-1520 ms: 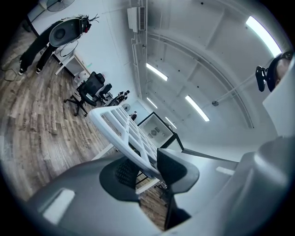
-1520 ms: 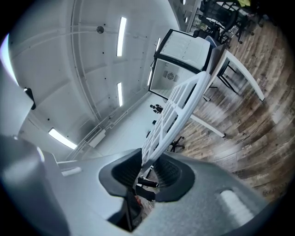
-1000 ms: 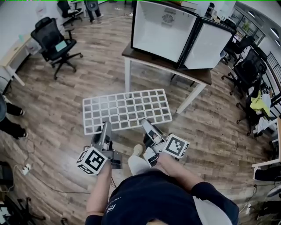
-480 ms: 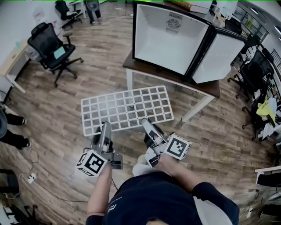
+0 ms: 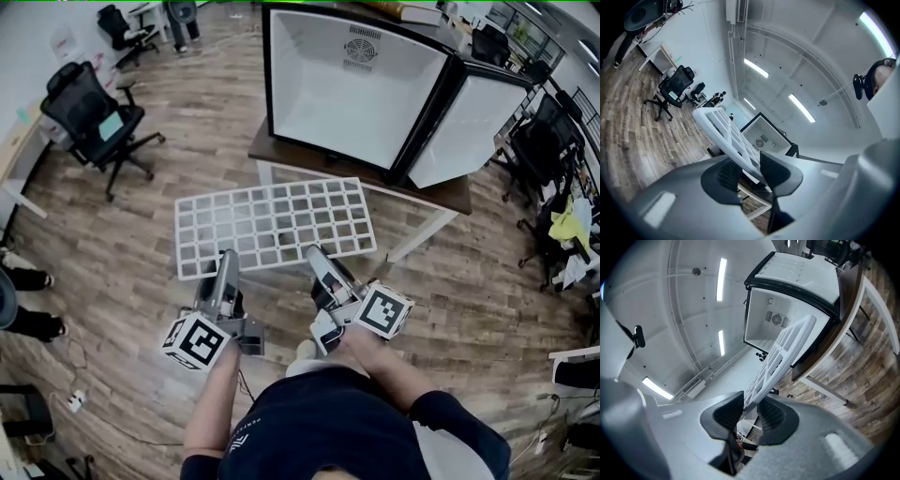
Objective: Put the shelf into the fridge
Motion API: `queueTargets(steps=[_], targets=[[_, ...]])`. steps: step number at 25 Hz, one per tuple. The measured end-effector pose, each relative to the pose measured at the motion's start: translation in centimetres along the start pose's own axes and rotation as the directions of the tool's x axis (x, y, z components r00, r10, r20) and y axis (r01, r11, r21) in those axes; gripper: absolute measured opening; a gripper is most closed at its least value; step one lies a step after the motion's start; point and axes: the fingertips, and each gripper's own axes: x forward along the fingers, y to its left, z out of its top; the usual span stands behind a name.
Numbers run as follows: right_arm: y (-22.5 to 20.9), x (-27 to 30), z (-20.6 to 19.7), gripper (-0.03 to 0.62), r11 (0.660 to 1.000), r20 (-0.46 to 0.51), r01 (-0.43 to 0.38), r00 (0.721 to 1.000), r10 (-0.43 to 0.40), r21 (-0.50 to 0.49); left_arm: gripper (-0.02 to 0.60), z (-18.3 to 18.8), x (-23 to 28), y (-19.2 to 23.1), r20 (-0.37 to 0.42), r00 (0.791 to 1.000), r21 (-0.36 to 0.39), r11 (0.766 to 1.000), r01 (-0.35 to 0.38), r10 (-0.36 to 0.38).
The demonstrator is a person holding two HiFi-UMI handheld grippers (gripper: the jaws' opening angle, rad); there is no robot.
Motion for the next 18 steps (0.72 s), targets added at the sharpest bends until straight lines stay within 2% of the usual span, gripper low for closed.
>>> queueTargets(steps=[9,14,18], targets=[[-0.9,1.2,4.0,0.086,0.999,0.061,0.014,0.998,-0.011,-0.047,0.123,-0.1,5.6,-0.6,-0.062,0.998,0.006,0.999,0.032,-0.031],[-1.0,1.5,5.7,0.094,0.982,0.038,0.028,0.999,-0.021,-0.185,0.126,0.1,7.5,-0.9,-0.075,0.996,0.003,0.999,0.053,-0.053],[-1.0,1.5,6.9,0.104,0.973,0.055,0.071,0.997,-0.06,-0.218,0.127,-0.3,8.6,-1.2,-0.102,0.993,-0.013,0.998,0.057,-0.058]])
